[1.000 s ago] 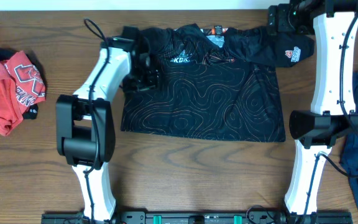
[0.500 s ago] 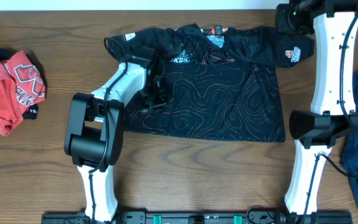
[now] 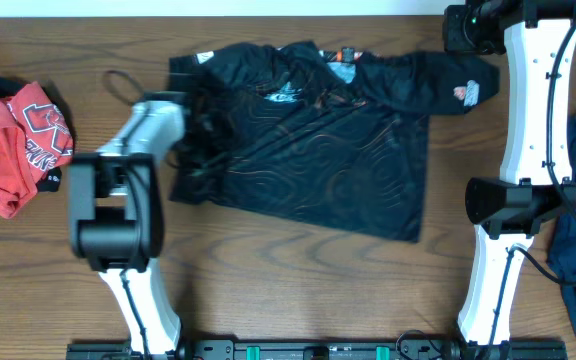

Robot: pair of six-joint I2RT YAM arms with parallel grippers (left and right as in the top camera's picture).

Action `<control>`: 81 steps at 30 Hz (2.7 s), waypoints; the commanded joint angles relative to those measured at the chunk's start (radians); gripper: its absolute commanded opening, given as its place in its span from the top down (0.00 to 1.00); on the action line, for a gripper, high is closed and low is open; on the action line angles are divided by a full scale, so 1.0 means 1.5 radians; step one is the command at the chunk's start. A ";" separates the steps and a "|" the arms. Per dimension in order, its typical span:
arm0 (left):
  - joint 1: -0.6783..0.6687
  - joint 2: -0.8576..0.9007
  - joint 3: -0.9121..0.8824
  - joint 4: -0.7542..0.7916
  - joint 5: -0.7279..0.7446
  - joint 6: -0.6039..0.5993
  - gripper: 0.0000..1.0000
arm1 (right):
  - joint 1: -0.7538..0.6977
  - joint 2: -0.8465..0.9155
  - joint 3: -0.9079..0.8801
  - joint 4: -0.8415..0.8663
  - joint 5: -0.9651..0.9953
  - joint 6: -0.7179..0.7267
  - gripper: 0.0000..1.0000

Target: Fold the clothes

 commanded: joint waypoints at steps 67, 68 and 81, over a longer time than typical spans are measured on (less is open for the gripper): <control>-0.270 -0.082 -0.101 -0.084 0.047 -0.088 0.94 | 0.013 -0.019 -0.001 -0.031 -0.036 -0.021 0.58; -0.269 -0.082 -0.110 -0.075 0.047 -0.089 0.94 | 0.013 -0.019 -0.001 -0.032 -0.037 -0.021 0.58; -0.132 -0.080 -0.144 -0.038 0.041 -0.095 0.94 | 0.014 -0.019 -0.001 -0.038 -0.038 -0.021 0.58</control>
